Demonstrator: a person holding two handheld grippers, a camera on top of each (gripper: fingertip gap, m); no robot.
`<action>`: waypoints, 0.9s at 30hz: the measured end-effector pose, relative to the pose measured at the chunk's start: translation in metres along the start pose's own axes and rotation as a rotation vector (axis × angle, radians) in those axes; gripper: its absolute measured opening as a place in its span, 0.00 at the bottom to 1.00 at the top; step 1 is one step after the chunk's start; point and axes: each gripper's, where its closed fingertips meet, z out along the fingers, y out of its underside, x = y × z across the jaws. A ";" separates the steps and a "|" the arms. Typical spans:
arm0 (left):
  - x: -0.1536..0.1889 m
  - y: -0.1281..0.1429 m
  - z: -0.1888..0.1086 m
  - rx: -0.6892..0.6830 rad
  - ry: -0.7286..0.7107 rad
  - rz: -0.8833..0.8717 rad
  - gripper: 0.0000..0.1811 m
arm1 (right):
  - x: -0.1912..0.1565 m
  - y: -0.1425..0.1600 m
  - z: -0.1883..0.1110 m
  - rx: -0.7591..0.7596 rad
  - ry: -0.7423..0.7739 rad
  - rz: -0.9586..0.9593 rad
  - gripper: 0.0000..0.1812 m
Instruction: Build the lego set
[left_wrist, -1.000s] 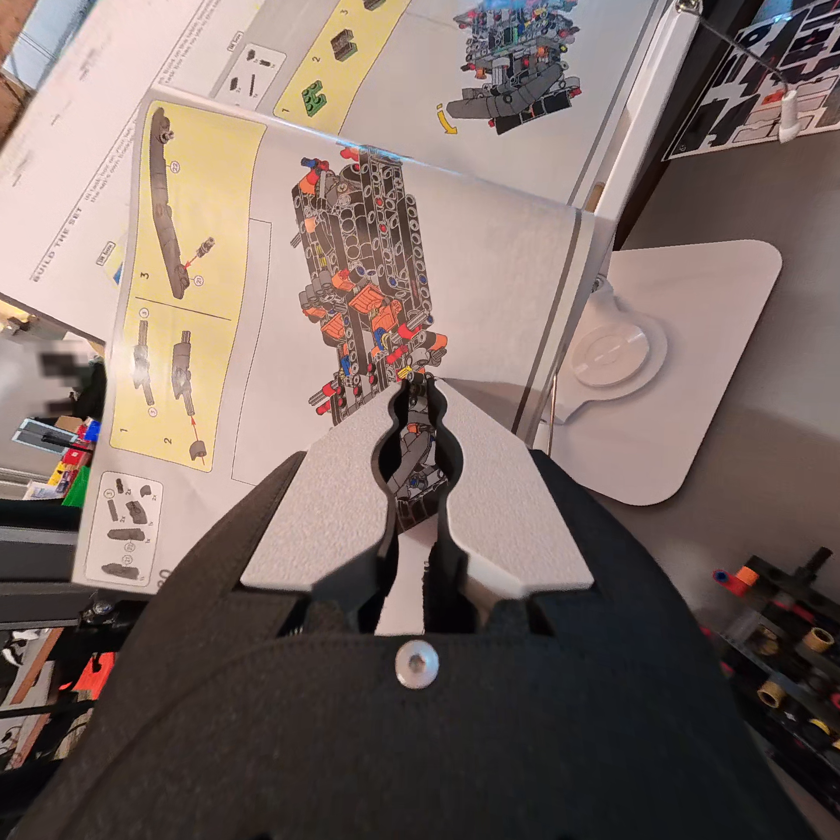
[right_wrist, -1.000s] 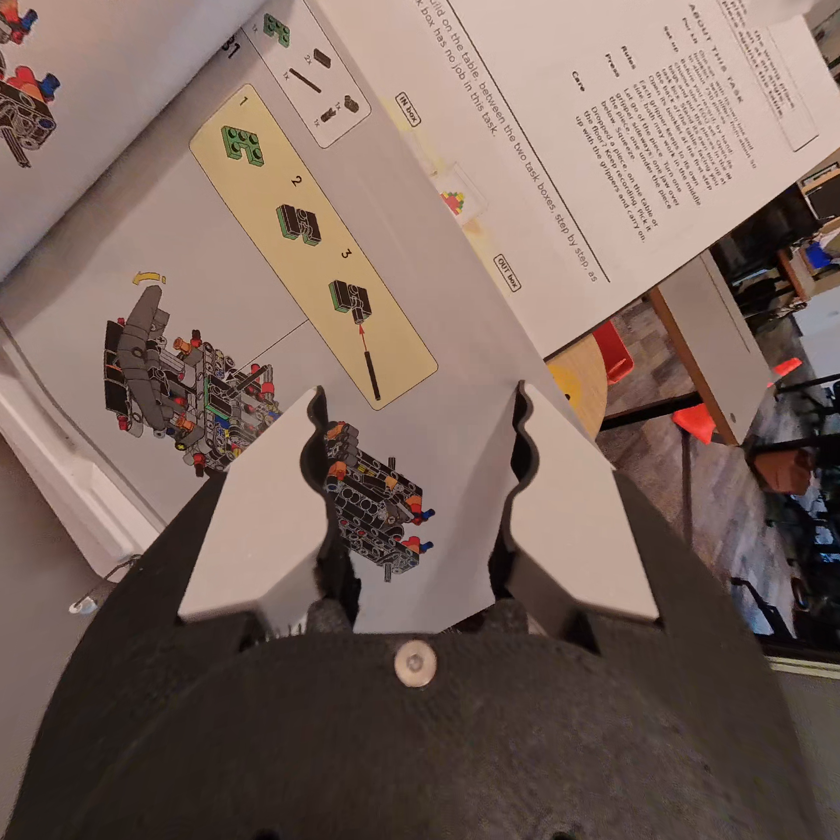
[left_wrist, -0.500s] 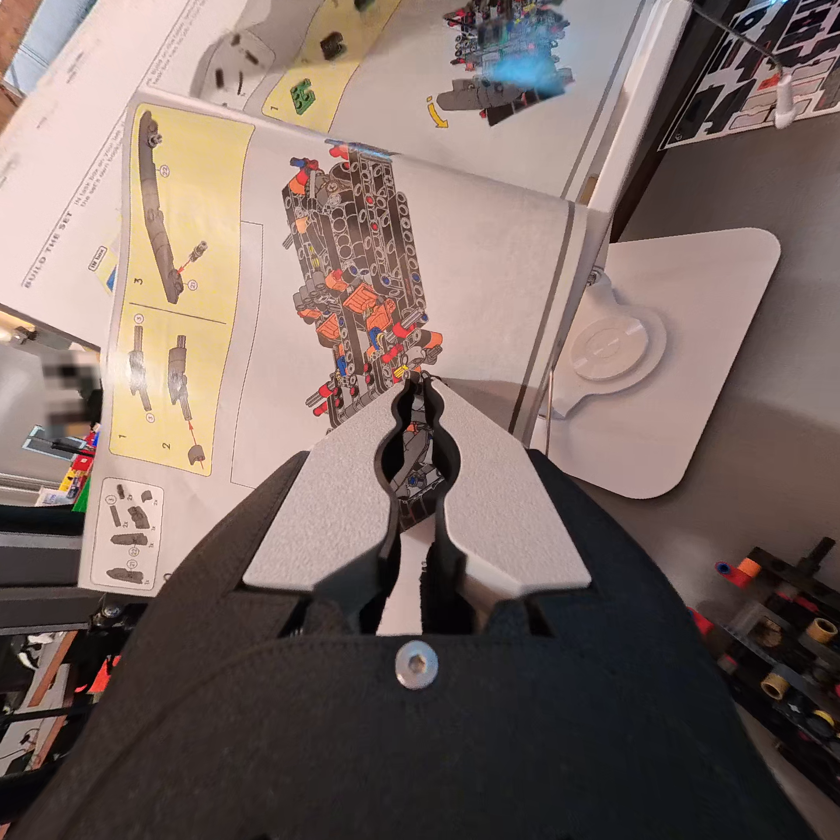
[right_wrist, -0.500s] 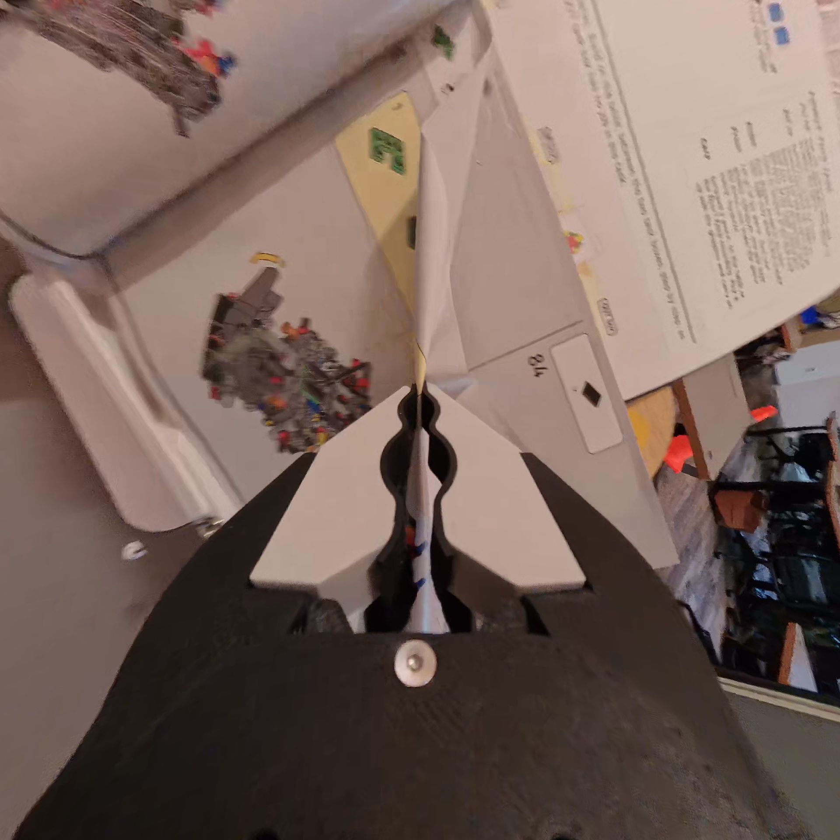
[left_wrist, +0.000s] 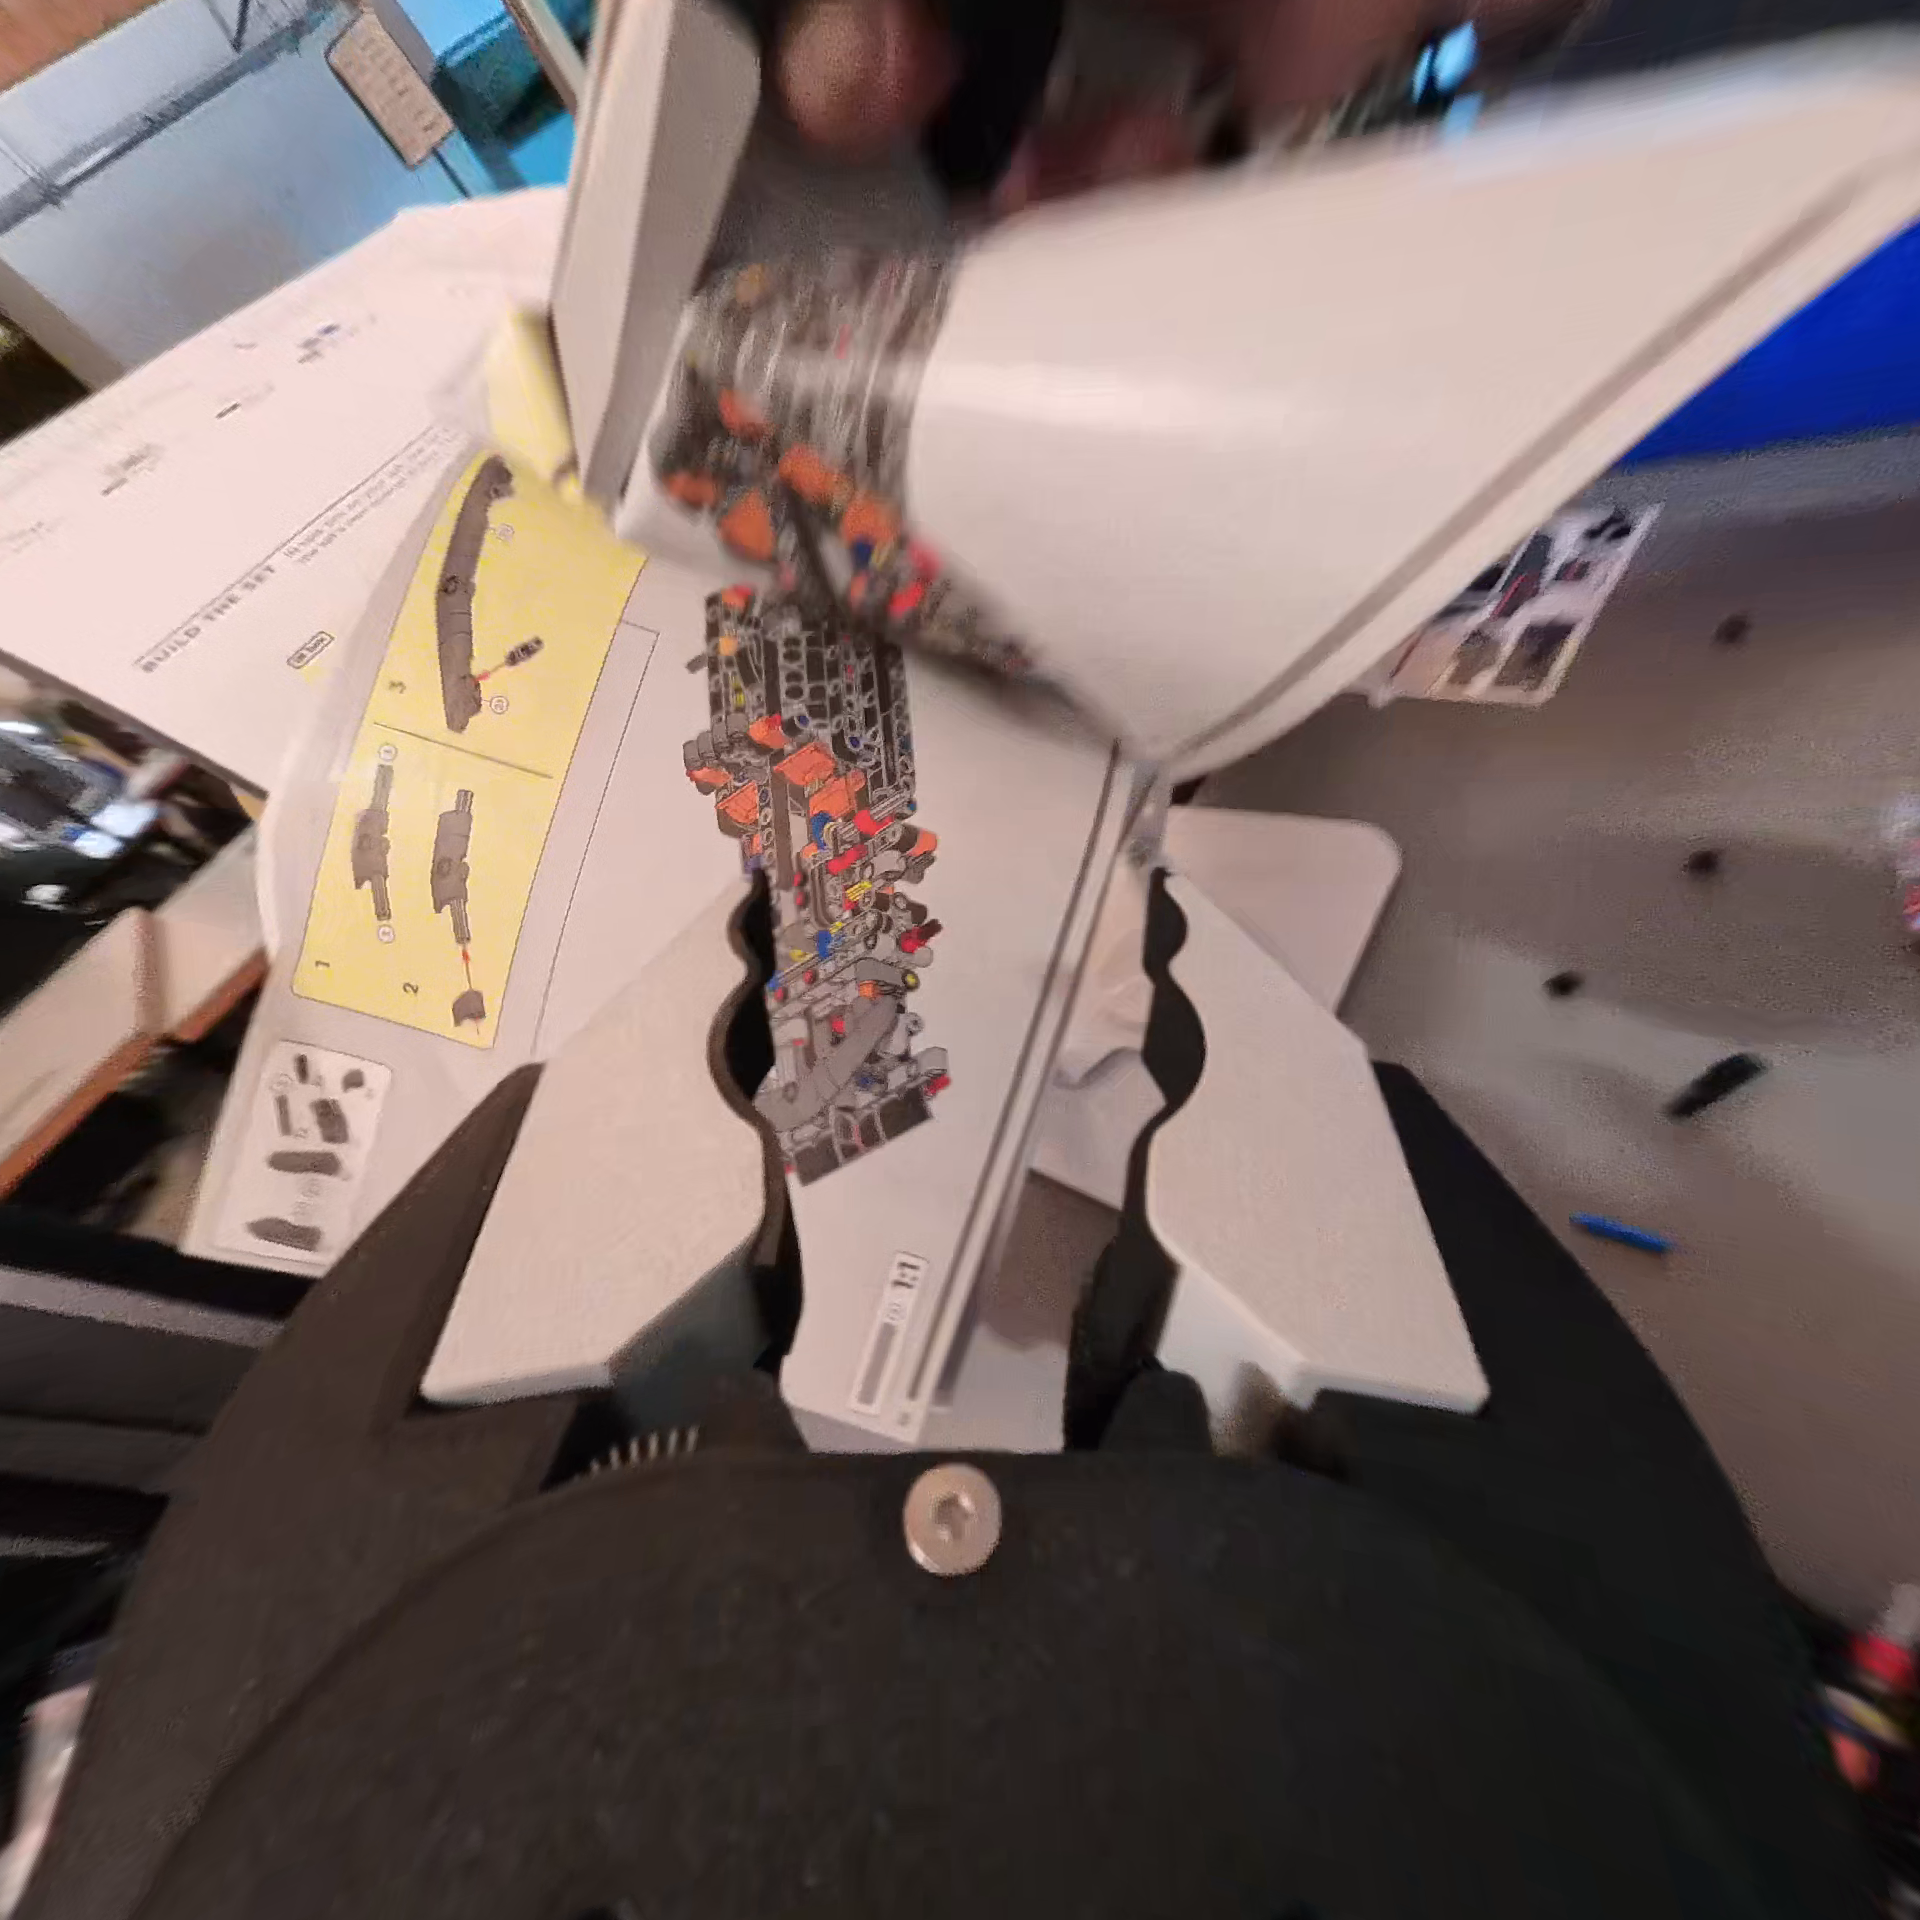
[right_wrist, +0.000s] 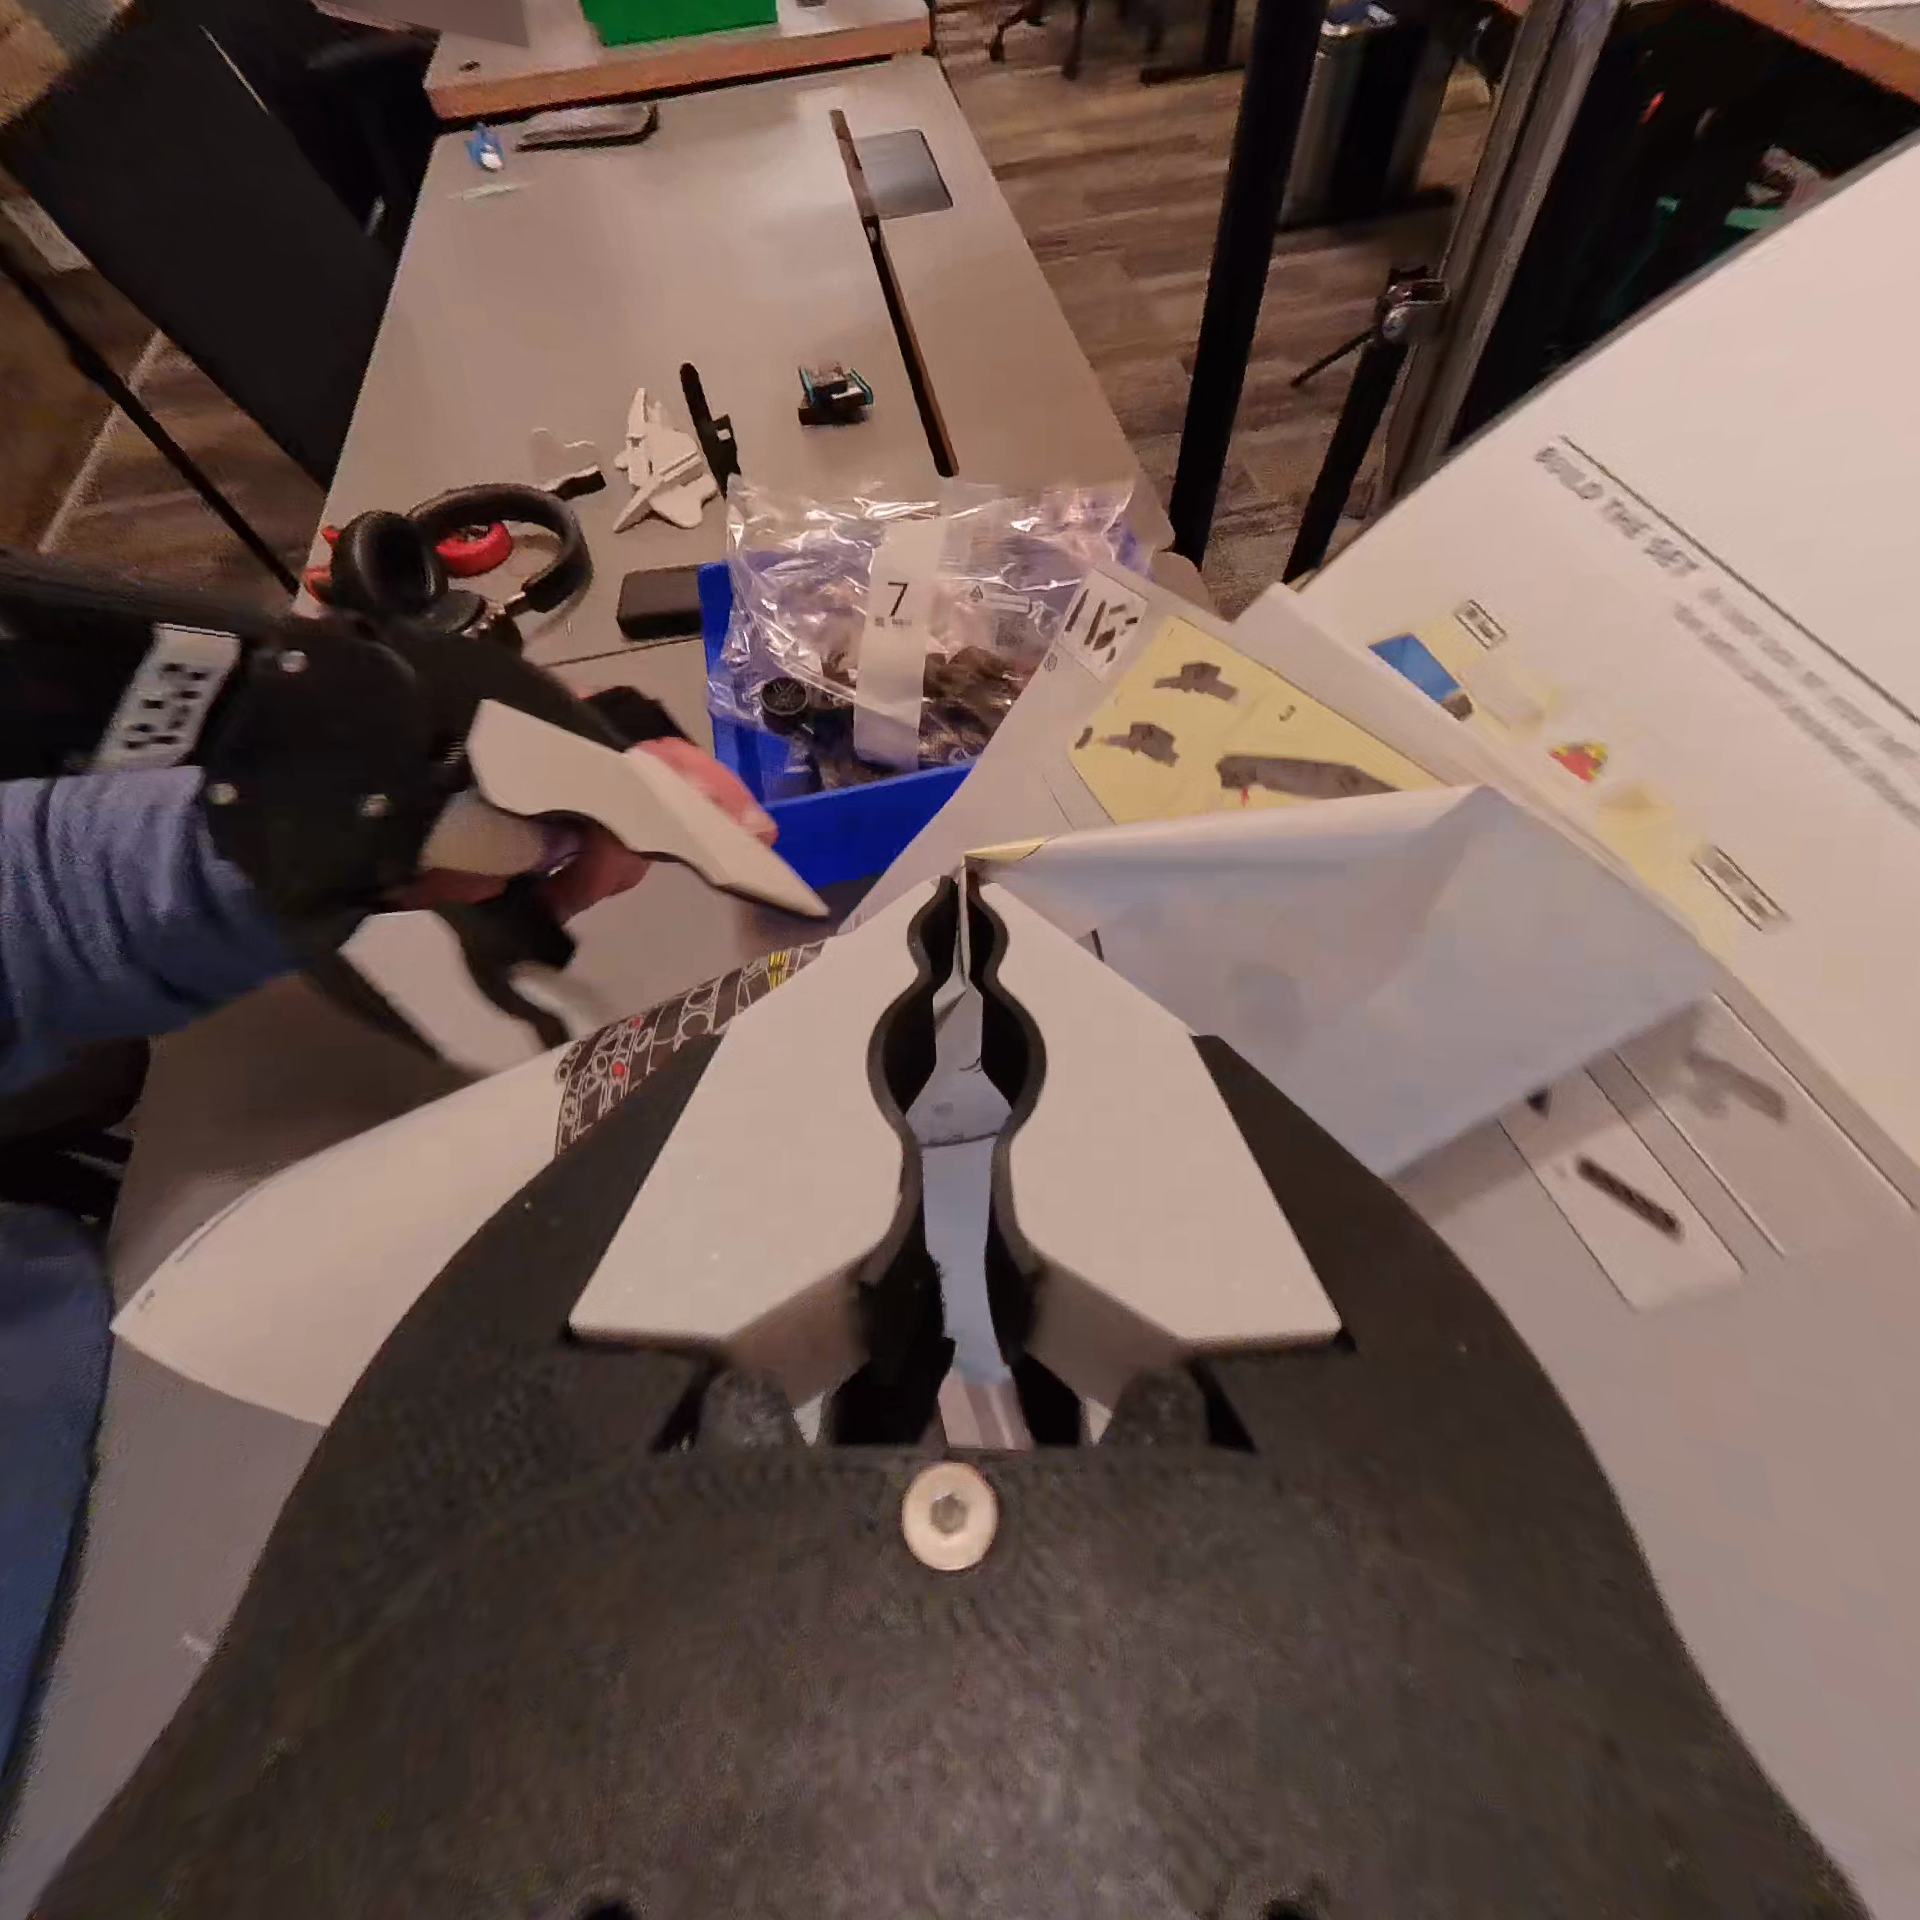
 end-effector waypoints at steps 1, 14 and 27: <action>0.003 -0.005 -0.010 0.037 0.030 -0.052 0.42 | 0.002 -0.002 0.011 0.002 0.003 0.009 0.00; -0.039 0.010 -0.026 0.161 -0.232 -0.246 0.00 | 0.014 -0.006 0.051 -0.018 0.156 0.046 0.17; -0.046 0.028 -0.038 0.304 -0.083 -0.583 0.00 | -0.016 0.009 -0.013 -0.219 0.255 -0.199 0.35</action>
